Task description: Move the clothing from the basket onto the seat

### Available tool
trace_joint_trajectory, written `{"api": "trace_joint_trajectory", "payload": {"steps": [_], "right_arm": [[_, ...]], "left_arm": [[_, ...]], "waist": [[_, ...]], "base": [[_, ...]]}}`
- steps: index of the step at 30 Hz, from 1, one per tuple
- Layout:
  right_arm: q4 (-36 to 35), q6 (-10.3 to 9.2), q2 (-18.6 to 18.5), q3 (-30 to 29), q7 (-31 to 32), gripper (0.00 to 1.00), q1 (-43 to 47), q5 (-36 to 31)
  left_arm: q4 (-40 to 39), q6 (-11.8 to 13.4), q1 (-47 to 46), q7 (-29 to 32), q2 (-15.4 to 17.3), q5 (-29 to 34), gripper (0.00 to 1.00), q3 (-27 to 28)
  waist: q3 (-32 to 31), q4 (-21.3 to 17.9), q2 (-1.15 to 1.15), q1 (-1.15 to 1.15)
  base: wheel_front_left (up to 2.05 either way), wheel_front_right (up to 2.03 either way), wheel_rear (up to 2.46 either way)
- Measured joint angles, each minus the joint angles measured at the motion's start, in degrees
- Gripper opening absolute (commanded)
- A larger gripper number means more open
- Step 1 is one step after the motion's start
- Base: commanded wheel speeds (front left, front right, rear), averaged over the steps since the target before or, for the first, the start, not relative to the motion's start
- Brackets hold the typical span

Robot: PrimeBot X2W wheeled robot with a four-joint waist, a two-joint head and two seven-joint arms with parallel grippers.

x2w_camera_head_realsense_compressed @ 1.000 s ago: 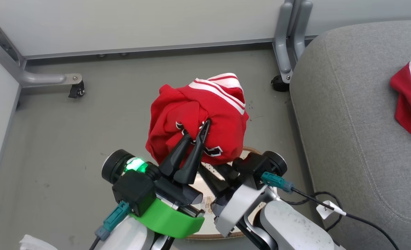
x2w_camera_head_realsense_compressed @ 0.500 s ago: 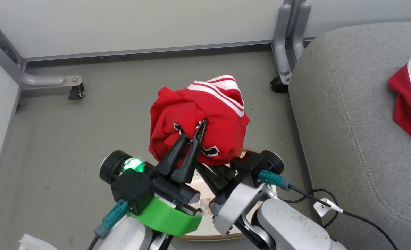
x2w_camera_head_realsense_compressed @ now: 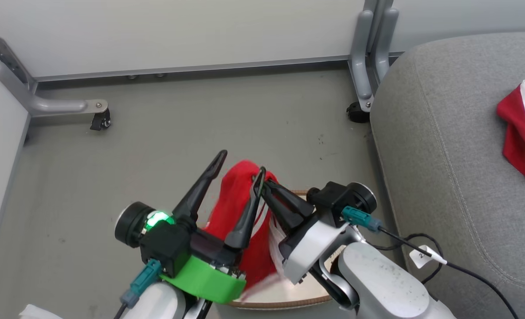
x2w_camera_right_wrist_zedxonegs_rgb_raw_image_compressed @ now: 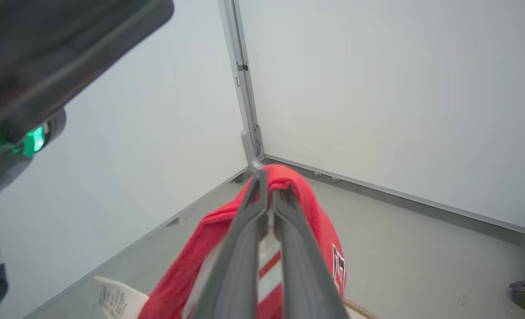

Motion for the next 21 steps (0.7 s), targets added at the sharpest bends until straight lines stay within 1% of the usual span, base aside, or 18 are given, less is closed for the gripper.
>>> {"api": "trace_joint_trajectory", "payload": {"steps": [7, 14, 21], "right_arm": [[1.3, 0.0, 0.0, -2.7, -0.2, 0.0, 0.0, -1.0], [2.0, 0.0, 0.0, -4.3, -0.2, 0.0, 0.4, -1.7], [2.6, 0.0, -0.1, -5.5, -0.3, 0.0, 1.5, -2.1]], "left_arm": [[0.3, -0.6, 2.7, 3.1, 3.0, 1.3, 1.0, -2.6], [1.2, -0.7, 6.4, 5.0, 5.0, 1.3, 1.0, -4.3], [1.8, -0.4, 7.6, 5.0, 5.4, 0.5, 1.0, -4.2]], "waist": [[-0.6, 0.4, 0.0, 0.0], [-1.8, 0.6, 0.0, 0.0], [-2.5, 0.6, 0.0, 0.0]], "base": [[0.0, 0.0, 0.0], [0.0, 0.0, 0.0], [0.0, 0.0, 0.0]]}}
